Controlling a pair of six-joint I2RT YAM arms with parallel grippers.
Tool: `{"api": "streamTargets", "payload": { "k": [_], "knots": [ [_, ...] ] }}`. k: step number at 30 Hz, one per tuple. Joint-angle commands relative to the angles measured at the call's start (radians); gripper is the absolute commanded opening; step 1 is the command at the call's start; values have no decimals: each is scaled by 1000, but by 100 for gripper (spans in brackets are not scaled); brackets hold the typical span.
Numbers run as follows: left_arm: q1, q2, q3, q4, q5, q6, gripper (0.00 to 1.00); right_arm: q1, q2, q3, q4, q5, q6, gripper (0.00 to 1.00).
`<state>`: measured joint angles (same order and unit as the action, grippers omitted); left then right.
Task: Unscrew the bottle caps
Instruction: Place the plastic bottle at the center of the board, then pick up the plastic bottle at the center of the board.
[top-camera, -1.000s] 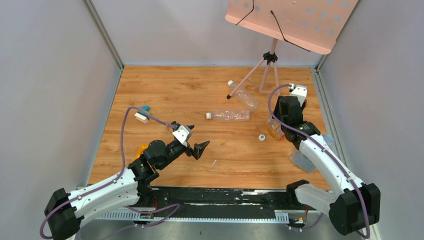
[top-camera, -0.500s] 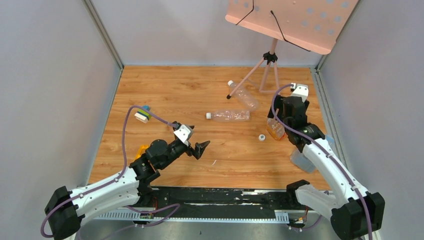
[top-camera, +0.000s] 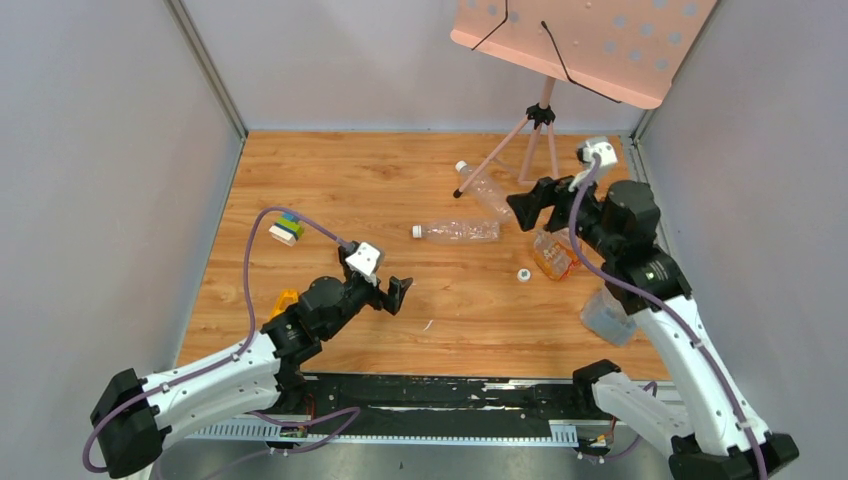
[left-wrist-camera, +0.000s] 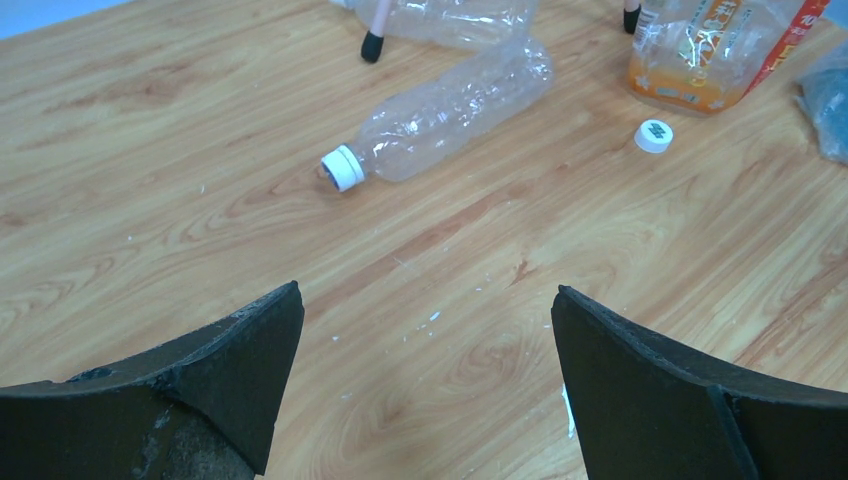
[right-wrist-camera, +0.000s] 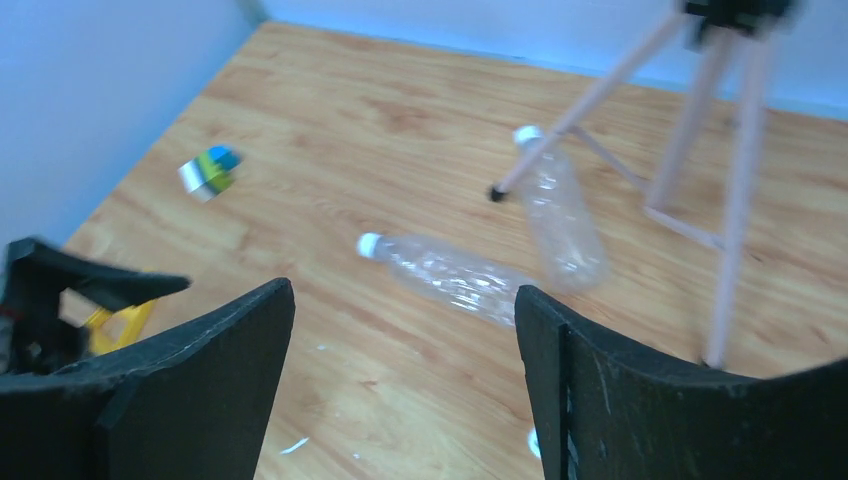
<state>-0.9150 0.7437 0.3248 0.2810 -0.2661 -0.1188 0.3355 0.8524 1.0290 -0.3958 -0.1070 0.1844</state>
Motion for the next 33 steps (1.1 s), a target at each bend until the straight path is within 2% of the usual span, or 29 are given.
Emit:
{"api": "streamTargets", "payload": {
  "k": [1, 6, 11, 16, 20, 23, 33],
  "knots": [
    [-1, -7, 67, -49, -42, -67, 100, 74, 186, 94, -3, -277, -85, 81],
    [0, -63, 71, -109, -45, -85, 100, 162, 400, 165, -62, -205, -173, 82],
    [-1, -143, 50, -140, -53, -78, 100, 177, 599, 208, -59, -133, -266, 84],
    [-1, -235, 18, -159, -52, -81, 100, 185, 769, 291, -64, -133, -369, 86],
    [-1, -283, 9, -188, -70, -92, 100, 207, 876, 359, -55, -181, -556, 87],
    [-1, -310, 10, -215, -84, -96, 100, 229, 955, 404, -34, -159, -674, 88],
    [-1, -383, 14, -276, -97, -98, 100, 238, 1155, 514, -29, -255, -830, 87]
  ]
}}
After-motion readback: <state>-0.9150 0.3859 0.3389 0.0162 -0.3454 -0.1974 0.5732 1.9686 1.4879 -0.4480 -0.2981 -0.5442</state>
